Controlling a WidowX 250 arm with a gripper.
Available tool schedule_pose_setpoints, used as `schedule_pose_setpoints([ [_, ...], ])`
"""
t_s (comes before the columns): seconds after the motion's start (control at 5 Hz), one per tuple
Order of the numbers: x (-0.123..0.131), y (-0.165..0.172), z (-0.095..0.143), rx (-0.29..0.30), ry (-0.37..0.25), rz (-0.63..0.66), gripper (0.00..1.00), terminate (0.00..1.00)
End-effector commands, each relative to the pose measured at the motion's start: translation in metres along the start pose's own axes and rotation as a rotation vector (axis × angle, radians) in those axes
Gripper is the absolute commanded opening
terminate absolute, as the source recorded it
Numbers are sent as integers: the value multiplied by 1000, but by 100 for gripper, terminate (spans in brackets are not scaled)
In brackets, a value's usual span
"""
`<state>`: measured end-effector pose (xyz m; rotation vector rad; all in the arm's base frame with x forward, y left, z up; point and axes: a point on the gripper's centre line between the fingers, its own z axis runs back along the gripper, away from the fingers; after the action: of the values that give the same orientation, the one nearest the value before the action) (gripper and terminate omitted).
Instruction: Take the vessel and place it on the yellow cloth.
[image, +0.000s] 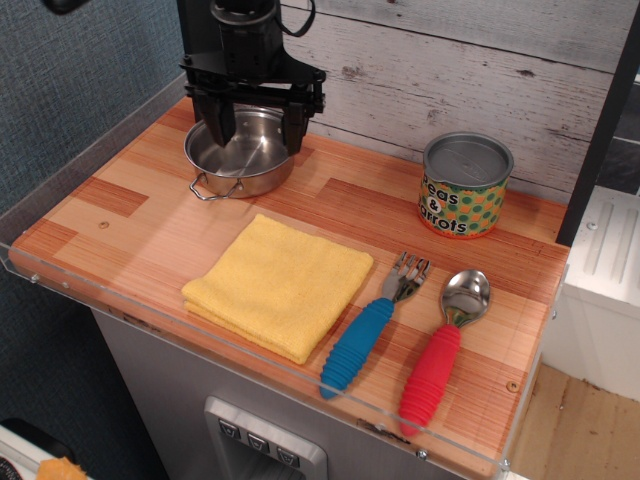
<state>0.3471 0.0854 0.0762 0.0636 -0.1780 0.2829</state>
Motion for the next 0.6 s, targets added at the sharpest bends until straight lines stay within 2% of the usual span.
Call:
schedule_pose_setpoints([
  [0.0, 33, -8, -15, 9, -72, -96, 100, 0],
  [0.2, 37, -10, -29, 27, -86, -123, 100, 0],
  [0.4, 39, -11, -42, -4, -60, -139, 100, 0],
])
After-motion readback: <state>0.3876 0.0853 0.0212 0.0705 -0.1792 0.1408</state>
